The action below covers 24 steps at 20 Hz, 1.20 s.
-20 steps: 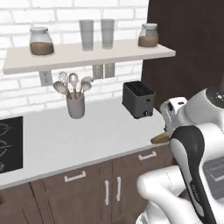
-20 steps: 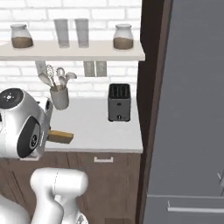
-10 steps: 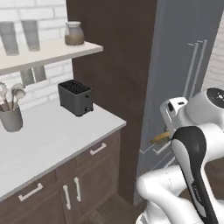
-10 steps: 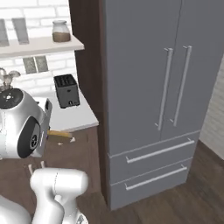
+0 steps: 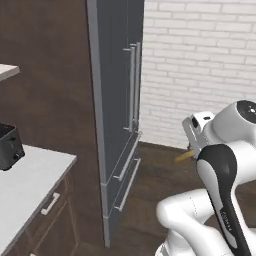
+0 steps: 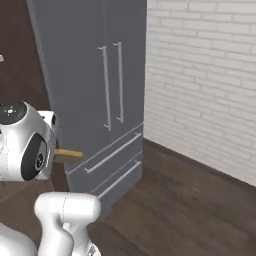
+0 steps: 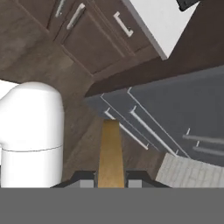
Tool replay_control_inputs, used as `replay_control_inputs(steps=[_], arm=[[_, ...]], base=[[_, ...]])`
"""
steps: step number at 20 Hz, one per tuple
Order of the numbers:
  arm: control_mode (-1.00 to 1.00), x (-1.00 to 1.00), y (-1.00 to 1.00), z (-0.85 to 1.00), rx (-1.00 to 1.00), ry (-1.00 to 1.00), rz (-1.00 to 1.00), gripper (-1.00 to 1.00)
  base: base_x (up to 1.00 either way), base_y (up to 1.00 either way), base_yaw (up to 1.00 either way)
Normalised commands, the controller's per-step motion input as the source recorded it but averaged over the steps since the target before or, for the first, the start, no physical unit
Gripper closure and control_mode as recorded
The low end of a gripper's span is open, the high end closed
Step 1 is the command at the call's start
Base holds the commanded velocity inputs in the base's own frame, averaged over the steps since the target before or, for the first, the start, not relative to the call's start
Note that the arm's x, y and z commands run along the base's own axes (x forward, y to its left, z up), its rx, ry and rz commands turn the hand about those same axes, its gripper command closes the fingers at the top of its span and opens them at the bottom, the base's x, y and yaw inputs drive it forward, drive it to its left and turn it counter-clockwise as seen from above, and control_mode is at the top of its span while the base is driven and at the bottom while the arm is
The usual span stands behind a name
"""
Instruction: Start the toaster. Once the lever pops up, take the bread to the plate on the dining counter.
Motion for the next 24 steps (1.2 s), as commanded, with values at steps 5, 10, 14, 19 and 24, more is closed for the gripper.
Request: replay_control_inputs(steps=[5, 10, 14, 19, 24], arm=[[1.00, 0.00, 0.00, 0.00, 0.00, 0.00, 0.00, 1.00], [1.00, 0.00, 0.00, 0.00, 0.00, 0.00, 0.00, 1.00], [1.00, 0.00, 0.00, 0.00, 0.00, 0.00, 0.00, 1.00], [1.00, 0.00, 0.00, 0.00, 0.00, 0.00, 0.00, 1.00], [1.00, 0.00, 0.00, 0.00, 0.00, 0.00, 0.00, 1.00]], base=[[0.01, -0.07, -0.81], [0.09, -0.15, -0.79], [0.05, -0.20, -0.75], [0.06, -0.10, -0.72], [0.27, 0.00, -0.70]])
